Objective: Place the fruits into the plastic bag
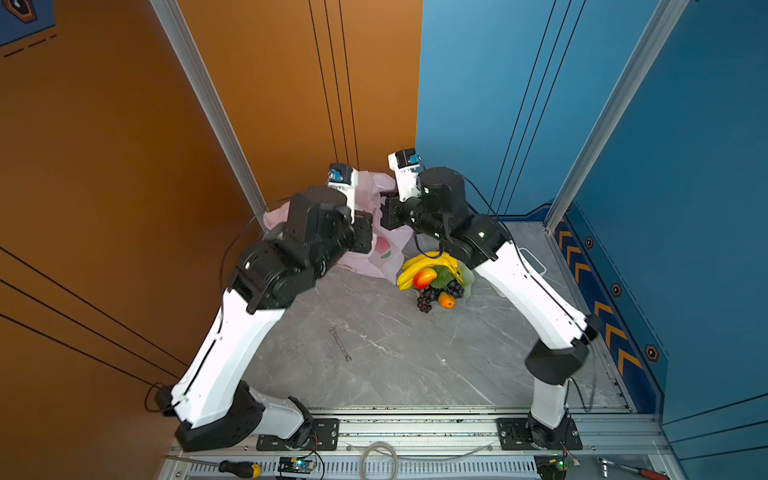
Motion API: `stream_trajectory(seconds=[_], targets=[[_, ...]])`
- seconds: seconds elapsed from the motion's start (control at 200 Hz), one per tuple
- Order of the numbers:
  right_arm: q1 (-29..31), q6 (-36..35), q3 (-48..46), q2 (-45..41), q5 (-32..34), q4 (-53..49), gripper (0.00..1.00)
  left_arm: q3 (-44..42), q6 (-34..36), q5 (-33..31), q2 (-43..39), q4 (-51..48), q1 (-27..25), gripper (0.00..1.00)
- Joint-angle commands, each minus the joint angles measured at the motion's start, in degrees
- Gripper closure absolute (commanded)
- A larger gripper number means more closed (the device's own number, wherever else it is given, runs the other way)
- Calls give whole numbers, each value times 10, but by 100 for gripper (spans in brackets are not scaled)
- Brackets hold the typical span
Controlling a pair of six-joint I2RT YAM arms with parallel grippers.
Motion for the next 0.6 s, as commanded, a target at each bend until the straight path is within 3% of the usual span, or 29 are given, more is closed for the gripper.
stream_trajectory(seconds=[0.0, 0.055, 0.12, 0.24, 0.325, 0.596], targets=[[-7, -63, -73, -65, 50, 114, 100, -99, 91, -153, -71, 79, -44, 100], [-28, -26, -122, -73, 49, 84, 100, -176, 59, -179, -106, 81, -35, 100], [-57, 31, -179, -71, 35, 18, 100, -278, 1, -165, -145, 65, -1, 100], [-98, 108, -257, -41, -22, -118, 100, -431, -147, -32, -186, 2, 95, 100], [-101, 133, -315, -34, -64, -157, 100, -521, -209, 32, -211, 3, 129, 100], [-63, 144, -363, -33, -93, -164, 100, -603, -270, 101, -232, 3, 130, 100]])
